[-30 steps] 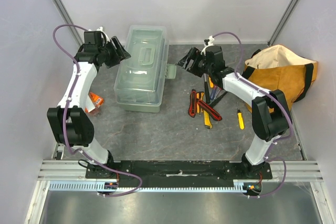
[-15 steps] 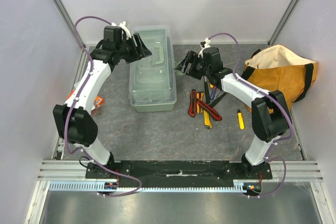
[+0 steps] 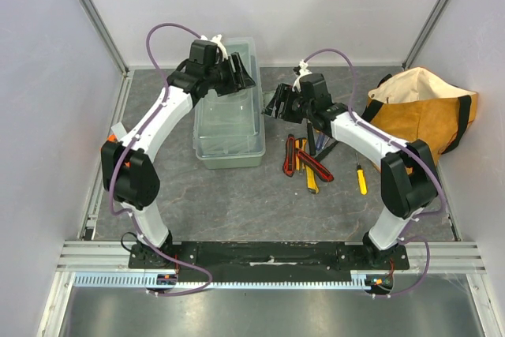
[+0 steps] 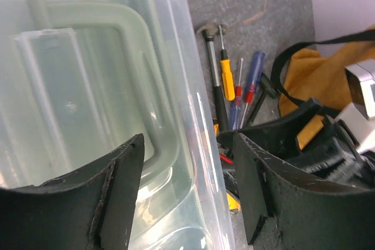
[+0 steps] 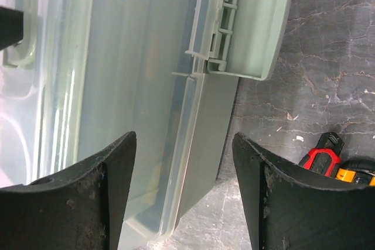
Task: Pack the tool kit
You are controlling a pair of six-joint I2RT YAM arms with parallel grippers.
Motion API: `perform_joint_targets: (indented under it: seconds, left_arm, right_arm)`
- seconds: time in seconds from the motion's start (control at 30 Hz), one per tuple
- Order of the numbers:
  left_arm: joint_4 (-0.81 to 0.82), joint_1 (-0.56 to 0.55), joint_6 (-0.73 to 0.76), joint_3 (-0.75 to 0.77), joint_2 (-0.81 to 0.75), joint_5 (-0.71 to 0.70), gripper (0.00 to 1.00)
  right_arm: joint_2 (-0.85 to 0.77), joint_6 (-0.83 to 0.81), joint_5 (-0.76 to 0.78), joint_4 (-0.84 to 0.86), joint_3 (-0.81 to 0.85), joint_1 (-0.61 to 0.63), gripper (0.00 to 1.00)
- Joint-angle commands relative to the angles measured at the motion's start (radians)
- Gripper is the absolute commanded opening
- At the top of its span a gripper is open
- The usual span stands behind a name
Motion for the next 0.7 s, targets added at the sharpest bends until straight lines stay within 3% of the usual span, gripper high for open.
perform_joint_targets:
  seconds: [0.0, 0.17, 0.3, 0.37, 0.53, 0.67]
  left_arm:
    - [-0.003, -0.006, -0.073, 0.025, 0.011, -0.118, 0.68]
    - [-0.009, -0.026, -0.082, 0.042, 0.063, -0.128, 0.68]
    - [0.018, -0.015, -0.136, 0.048, 0.096, 0.053, 0.68]
    - [0.114, -0.004, -0.188, -0.001, 0.082, 0.229, 0.68]
    - [0.323, 0.029, -0.270, -0.110, 0.037, 0.407, 0.68]
    - [0.605, 0.075, -0.427, -0.236, 0.010, 0.536, 0.67]
  right_arm:
    - [-0.063, -0.044, 0.000, -0.006, -0.003, 0.023, 0.74]
    - [-0.073, -0.054, 0.005, -0.016, -0.011, 0.023, 0.73]
    - [-0.078, -0.056, 0.005, -0.023, -0.020, 0.023, 0.74]
    - [-0.078, -0.051, 0.005, -0.029, -0.020, 0.023, 0.74]
    - [-0.080, -0.025, -0.034, -0.032, 0.012, 0.023, 0.76]
    - [-0.080, -0.019, -0.034, -0.036, 0.040, 0.021, 0.76]
